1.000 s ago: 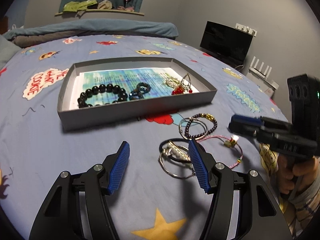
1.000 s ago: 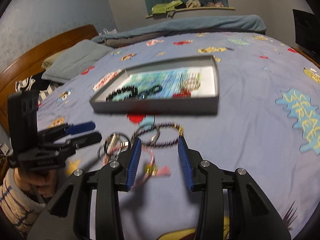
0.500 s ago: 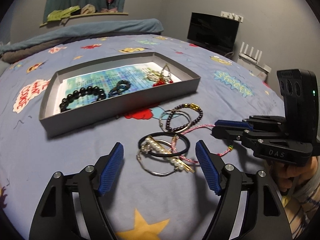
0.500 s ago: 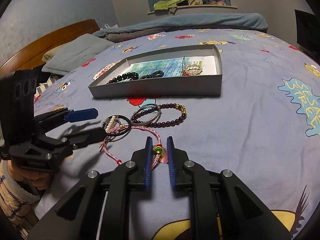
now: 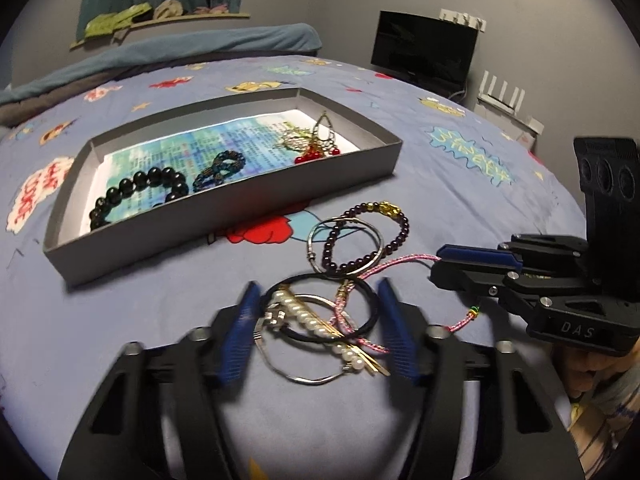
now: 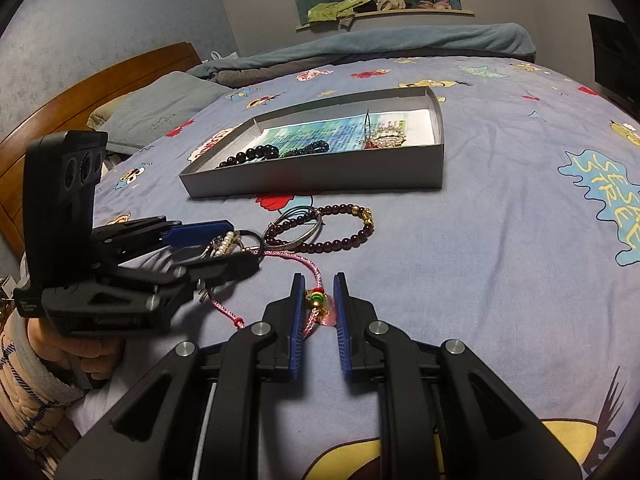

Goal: Organize jewelry

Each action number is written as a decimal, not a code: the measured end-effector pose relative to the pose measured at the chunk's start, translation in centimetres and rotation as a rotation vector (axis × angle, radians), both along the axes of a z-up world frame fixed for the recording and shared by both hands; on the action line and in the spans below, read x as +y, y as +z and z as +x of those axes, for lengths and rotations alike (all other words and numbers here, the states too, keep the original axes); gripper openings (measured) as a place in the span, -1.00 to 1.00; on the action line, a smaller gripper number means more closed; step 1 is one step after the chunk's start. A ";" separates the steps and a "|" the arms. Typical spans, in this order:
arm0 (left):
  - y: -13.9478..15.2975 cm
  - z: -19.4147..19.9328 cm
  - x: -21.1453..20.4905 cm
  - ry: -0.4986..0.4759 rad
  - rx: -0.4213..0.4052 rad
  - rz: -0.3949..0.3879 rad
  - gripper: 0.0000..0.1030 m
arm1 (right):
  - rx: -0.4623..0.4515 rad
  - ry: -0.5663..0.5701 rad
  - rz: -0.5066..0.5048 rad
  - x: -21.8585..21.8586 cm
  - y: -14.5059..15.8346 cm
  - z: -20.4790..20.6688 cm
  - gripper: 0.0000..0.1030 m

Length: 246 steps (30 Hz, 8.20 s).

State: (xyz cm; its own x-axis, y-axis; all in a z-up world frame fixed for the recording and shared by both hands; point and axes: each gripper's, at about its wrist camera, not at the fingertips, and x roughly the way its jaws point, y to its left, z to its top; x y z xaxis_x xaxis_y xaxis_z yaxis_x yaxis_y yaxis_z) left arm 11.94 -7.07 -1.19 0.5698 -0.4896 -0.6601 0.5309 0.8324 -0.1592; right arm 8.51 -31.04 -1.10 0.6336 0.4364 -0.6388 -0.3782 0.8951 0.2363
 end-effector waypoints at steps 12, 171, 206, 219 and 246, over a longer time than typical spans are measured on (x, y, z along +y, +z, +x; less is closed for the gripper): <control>1.8 -0.9 1.9 -0.005 -0.036 -0.110 -0.85 | 0.005 -0.003 0.016 -0.2 -0.1 0.1 -0.72; 2.3 -0.8 8.5 0.259 -0.008 -0.131 -0.89 | -0.124 -0.002 -0.023 1.2 1.7 2.6 -0.16; 1.9 -0.5 9.4 0.239 -0.003 -0.178 -0.89 | -0.172 0.069 -0.216 5.6 1.2 2.2 -0.38; 2.0 0.2 9.2 0.224 -0.008 -0.175 -0.89 | -0.143 0.062 -0.190 5.1 1.3 2.9 -0.66; 2.0 0.2 9.0 0.213 -0.007 -0.176 -0.89 | -0.159 0.114 -0.278 7.2 0.7 3.0 -0.06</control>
State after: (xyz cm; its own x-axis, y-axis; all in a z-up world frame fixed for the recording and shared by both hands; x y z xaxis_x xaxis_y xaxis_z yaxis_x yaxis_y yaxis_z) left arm 12.10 1.98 0.81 0.6760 -0.4653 -0.5714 0.3487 0.8851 -0.3081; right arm 11.48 -23.89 -0.37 0.6921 0.3331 -0.6404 -0.4920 0.8668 -0.0808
